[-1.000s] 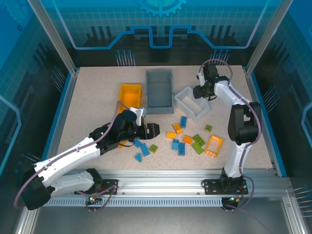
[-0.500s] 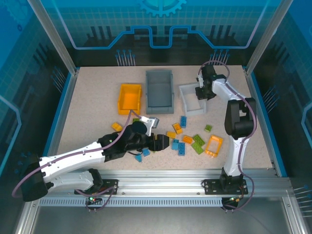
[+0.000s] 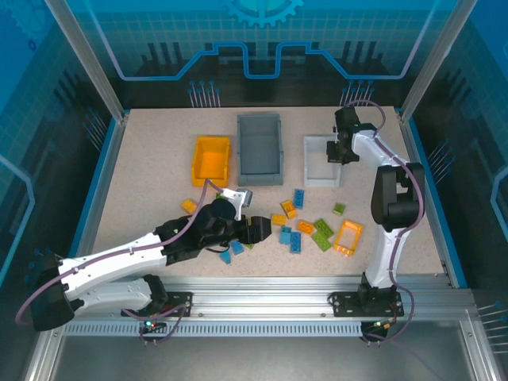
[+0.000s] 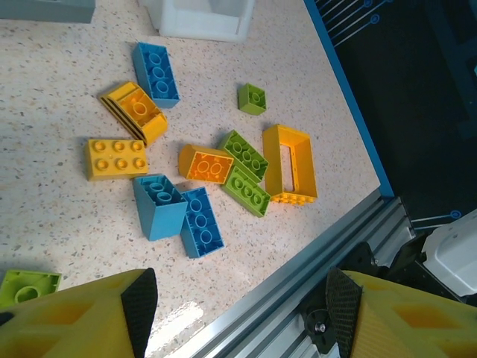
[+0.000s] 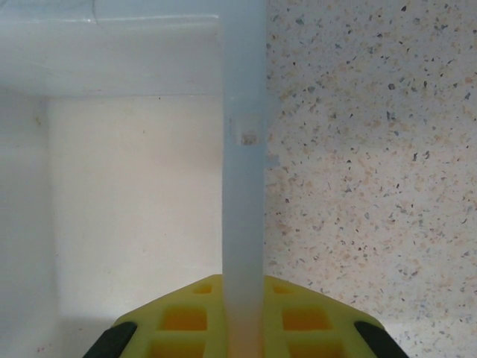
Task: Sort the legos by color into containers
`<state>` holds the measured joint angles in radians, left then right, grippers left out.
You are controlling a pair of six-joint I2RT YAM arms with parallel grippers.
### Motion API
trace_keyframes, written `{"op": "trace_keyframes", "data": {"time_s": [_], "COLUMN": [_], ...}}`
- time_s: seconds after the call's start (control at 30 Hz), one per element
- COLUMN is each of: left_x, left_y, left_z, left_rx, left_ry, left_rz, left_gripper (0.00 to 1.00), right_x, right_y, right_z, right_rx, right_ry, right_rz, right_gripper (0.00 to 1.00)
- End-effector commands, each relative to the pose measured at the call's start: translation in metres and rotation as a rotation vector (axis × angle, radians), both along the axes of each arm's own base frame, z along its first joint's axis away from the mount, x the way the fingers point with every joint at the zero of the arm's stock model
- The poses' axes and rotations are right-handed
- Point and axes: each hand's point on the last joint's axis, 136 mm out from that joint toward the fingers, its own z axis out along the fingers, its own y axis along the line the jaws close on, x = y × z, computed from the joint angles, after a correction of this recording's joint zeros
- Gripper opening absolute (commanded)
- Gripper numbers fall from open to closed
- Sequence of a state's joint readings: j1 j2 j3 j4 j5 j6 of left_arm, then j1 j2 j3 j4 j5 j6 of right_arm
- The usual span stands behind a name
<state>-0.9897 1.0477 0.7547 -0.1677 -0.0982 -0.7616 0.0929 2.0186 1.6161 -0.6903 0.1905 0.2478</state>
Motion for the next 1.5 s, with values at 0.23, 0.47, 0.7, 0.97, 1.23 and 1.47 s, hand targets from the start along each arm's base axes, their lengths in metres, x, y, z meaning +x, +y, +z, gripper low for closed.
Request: {"op": "trace_keyframes", "data": {"time_s": [0.23,0.47,0.7,0.97,1.23,1.47], "left_x": [0.001,0.002,0.005,0.018,0.067,0.100], "left_y": [0.041,0.070,0.106,0.132,0.135,0.132], "left_z": [-0.013,-0.013,-0.011,-0.037,-0.075,-0.118], "left_rx": [0.114,0.204,0.264,0.368,0.466,0.557], "left_ry": [0.004,0.009,0.050,0.202,0.313,0.350], "left_rz": [0.134,0.228,0.328,0.364,0.332,0.278], "left_gripper": [0.66,0.66,0.67,0.72,0.75,0.73], "right_x": [0.013,0.008,-0.011,-0.090,-0.233,-0.301], "right_y": [0.026,0.025,0.022,0.081,0.202,0.219], "right_z": [-0.015,0.010,0.091,0.161,0.149,0.112], "right_rx": [0.123,0.139,0.142,0.230,0.500,0.486], "right_ry": [0.028,-0.025,-0.205,-0.367,-0.388,-0.325], "right_rz": [-0.043,-0.053,-0.051,0.067,0.406,0.471], "right_gripper": [0.16,0.37,0.55,0.60,0.74,0.77]}}
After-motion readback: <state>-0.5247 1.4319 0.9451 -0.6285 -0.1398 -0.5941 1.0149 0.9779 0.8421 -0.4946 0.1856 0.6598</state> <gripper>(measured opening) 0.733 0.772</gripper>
